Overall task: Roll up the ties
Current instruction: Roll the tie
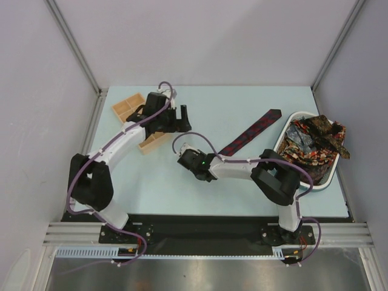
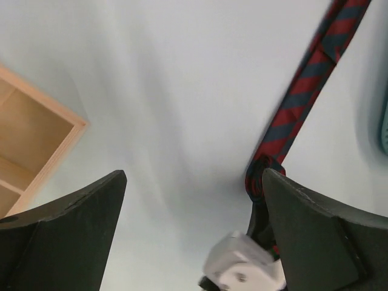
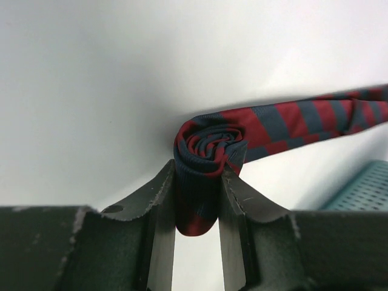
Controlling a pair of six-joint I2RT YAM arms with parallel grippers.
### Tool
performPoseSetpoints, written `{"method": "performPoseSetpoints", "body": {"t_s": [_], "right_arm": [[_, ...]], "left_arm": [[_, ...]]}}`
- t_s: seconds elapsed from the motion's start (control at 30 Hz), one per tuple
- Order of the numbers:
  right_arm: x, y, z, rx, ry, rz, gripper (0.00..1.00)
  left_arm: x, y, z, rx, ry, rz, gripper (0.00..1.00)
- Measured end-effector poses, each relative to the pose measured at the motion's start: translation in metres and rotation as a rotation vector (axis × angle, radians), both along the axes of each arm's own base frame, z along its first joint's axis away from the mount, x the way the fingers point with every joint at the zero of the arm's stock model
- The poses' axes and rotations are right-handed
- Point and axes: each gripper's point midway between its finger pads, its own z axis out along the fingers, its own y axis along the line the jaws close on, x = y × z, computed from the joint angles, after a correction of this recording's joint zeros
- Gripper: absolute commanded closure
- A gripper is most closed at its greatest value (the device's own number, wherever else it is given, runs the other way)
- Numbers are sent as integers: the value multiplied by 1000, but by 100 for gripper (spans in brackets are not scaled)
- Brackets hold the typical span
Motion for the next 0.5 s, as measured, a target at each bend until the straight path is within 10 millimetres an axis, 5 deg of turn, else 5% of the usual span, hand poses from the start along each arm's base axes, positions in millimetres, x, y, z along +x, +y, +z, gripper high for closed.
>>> {"method": "performPoseSetpoints", "body": {"t_s": [0.23, 0.5], "right_arm": [[-1, 3, 7, 212, 121, -2, 79], [2, 5, 15, 487, 296, -12, 78]], "left_arm": [[8, 48, -25, -122, 44, 191, 0], [-1, 61, -19, -221, -25, 270, 0]]}}
